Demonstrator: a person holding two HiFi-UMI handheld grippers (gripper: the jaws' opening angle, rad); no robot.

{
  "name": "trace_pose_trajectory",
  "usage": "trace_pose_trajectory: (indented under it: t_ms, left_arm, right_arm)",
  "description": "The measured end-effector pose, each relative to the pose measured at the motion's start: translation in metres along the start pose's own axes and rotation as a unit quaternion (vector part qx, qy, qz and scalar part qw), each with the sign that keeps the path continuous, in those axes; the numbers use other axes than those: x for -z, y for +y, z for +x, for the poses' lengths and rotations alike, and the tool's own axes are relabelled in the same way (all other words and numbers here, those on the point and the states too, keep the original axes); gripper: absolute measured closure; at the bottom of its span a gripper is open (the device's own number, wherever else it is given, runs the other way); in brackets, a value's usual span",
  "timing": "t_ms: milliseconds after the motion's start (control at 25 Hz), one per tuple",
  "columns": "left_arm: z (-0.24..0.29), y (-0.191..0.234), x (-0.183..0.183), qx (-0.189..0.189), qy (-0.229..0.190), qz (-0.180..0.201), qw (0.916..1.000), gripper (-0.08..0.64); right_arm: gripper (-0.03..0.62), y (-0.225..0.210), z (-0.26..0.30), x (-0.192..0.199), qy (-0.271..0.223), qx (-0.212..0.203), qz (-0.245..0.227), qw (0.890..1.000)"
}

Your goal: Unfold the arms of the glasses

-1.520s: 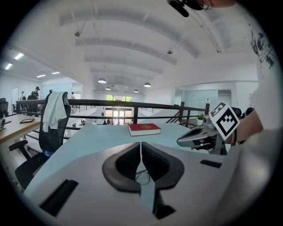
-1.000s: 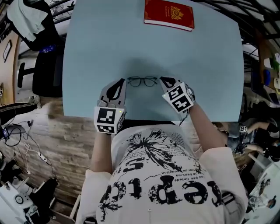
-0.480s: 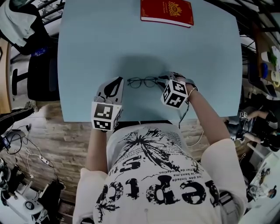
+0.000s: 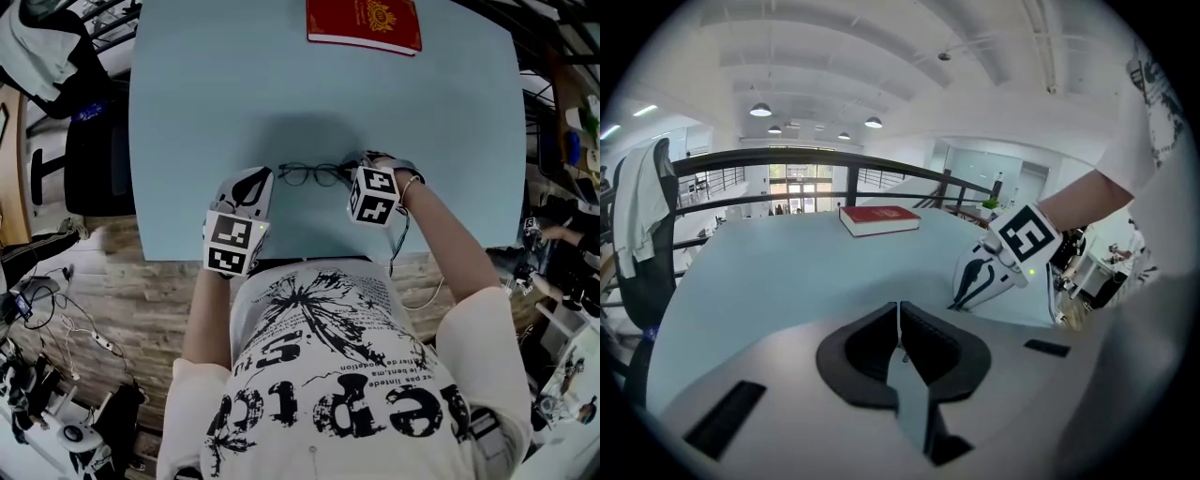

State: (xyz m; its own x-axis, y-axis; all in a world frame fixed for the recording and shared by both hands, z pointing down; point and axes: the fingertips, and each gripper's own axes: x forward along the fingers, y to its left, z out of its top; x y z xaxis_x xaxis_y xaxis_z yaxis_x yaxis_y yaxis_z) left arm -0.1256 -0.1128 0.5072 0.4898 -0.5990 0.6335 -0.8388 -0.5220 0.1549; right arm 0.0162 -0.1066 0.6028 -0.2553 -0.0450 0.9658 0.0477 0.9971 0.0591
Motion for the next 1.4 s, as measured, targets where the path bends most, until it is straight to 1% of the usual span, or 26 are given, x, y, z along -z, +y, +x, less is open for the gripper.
trace_pose_trajectory:
  t_ms: [80, 160, 240, 280, 320, 360, 400, 480, 560, 760, 880, 920, 960, 1000, 1080, 1240, 1280, 1400]
  left_arm:
    - [0.003, -0.005, 0.004, 0.016, 0.025, 0.014, 0.9995, 0.535]
    - [0.009, -0.01, 0.007, 0.032, 0.048, 0.038, 0.9976, 0.535]
    - [0.018, -0.017, 0.009, 0.047, 0.073, 0.082, 0.9928, 0.534]
    - [0.023, -0.021, 0.009, 0.055, 0.083, 0.112, 0.9887, 0.527]
    - [0.03, -0.026, 0.007, 0.065, 0.093, 0.144, 0.9831, 0.482]
    - [0.036, -0.03, 0.006, 0.075, 0.101, 0.178, 0.9758, 0.465]
    - [0.043, -0.034, 0.006, 0.086, 0.111, 0.213, 0.9668, 0.461]
    - [0.056, -0.043, 0.009, 0.11, 0.135, 0.279, 0.9446, 0.454]
    - [0.065, -0.053, 0.016, 0.135, 0.159, 0.325, 0.9223, 0.443]
    - [0.084, -0.075, 0.026, 0.191, 0.203, 0.383, 0.8807, 0.44]
    - [0.097, -0.082, 0.031, 0.202, 0.219, 0.426, 0.8541, 0.442]
    - [0.101, -0.085, 0.032, 0.203, 0.221, 0.438, 0.8474, 0.444]
    - [0.104, -0.087, 0.032, 0.204, 0.222, 0.447, 0.8424, 0.462]
    - [0.106, -0.09, 0.033, 0.206, 0.221, 0.452, 0.8393, 0.478]
    - [0.109, -0.094, 0.033, 0.209, 0.22, 0.457, 0.8357, 0.486]
    - [0.116, -0.095, 0.036, 0.207, 0.222, 0.477, 0.8251, 0.502]
    - [0.117, -0.094, 0.036, 0.206, 0.219, 0.478, 0.8252, 0.515]
    - [0.118, -0.095, 0.034, 0.21, 0.208, 0.47, 0.8315, 0.526]
  right_arm:
    - [0.558, -0.001, 0.0, -0.002, -0.006, 0.004, 0.006, 1.0]
    - [0.558, 0.0, -0.001, -0.002, -0.01, 0.009, 0.007, 1.0]
    - [0.558, 0.001, -0.002, 0.0, -0.011, 0.011, 0.005, 1.0]
    - [0.558, 0.001, -0.003, 0.0, -0.011, 0.012, 0.005, 1.0]
    - [0.558, 0.0, -0.003, 0.0, -0.011, 0.014, 0.004, 1.0]
    - [0.558, -0.001, -0.003, 0.0, -0.01, 0.017, 0.004, 1.0]
    - [0.558, -0.002, -0.003, 0.001, -0.008, 0.02, 0.003, 1.0]
    - [0.558, -0.003, -0.004, 0.001, -0.006, 0.024, 0.005, 1.0]
    - [0.558, -0.001, -0.005, 0.001, -0.007, 0.024, 0.009, 1.0]
    - [0.558, 0.0, -0.006, 0.003, -0.01, 0.024, 0.025, 0.999]
    - [0.558, 0.0, -0.006, 0.004, -0.013, 0.021, 0.037, 0.999]
    - [0.558, -0.001, -0.006, 0.005, -0.015, 0.019, 0.041, 0.999]
    - [0.558, -0.001, -0.007, 0.005, -0.015, 0.018, 0.043, 0.999]
    - [0.558, -0.001, -0.007, 0.006, -0.015, 0.017, 0.044, 0.999]
    - [0.558, -0.001, -0.007, 0.007, -0.015, 0.015, 0.043, 0.999]
    - [0.558, -0.004, -0.006, 0.007, -0.015, 0.009, 0.044, 0.999]
    - [0.558, -0.004, -0.006, 0.008, -0.014, 0.007, 0.044, 0.999]
    - [0.558, -0.003, -0.004, 0.009, -0.011, 0.003, 0.039, 0.999]
